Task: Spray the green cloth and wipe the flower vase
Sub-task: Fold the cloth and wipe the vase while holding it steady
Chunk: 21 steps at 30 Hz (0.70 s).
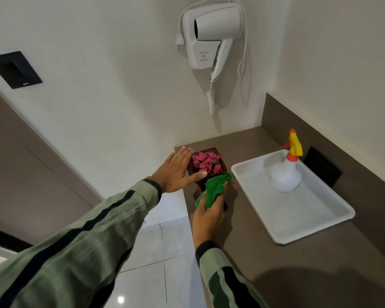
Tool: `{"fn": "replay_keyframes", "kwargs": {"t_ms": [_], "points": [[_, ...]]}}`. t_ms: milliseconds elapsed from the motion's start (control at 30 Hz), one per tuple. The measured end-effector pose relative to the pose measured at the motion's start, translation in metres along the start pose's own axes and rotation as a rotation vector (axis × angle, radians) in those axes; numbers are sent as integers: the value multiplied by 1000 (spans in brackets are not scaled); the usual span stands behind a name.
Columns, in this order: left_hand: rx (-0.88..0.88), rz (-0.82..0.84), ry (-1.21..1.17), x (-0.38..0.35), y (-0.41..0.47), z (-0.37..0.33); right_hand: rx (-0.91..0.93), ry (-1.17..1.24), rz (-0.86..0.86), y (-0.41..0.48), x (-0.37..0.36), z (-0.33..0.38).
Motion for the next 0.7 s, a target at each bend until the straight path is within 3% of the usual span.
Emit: {"fn": "replay_keyframes", "kwargs": {"t_ms": [200, 533, 600, 700], "points": [[5, 41, -21, 4, 2, -2, 21, -82, 66, -12, -16, -9], [22, 48, -4, 5, 3, 0, -14, -337, 497, -22, 8, -32], [24, 39, -4, 4, 2, 0, -45, -278, 435, -26, 23, -34], [22, 33, -8, 5, 3, 0, -48, -261, 183, -17, 43, -35]]}}
Point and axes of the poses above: each hand's wrist, its own y-axis towards the middle knuckle, its own x-axis out of the back of the hand, z = x × y, the point moved 3 cm from there along y, towards the middle knuckle, and after that the axes turned 4 degrees about x, right-handed, at the moved point
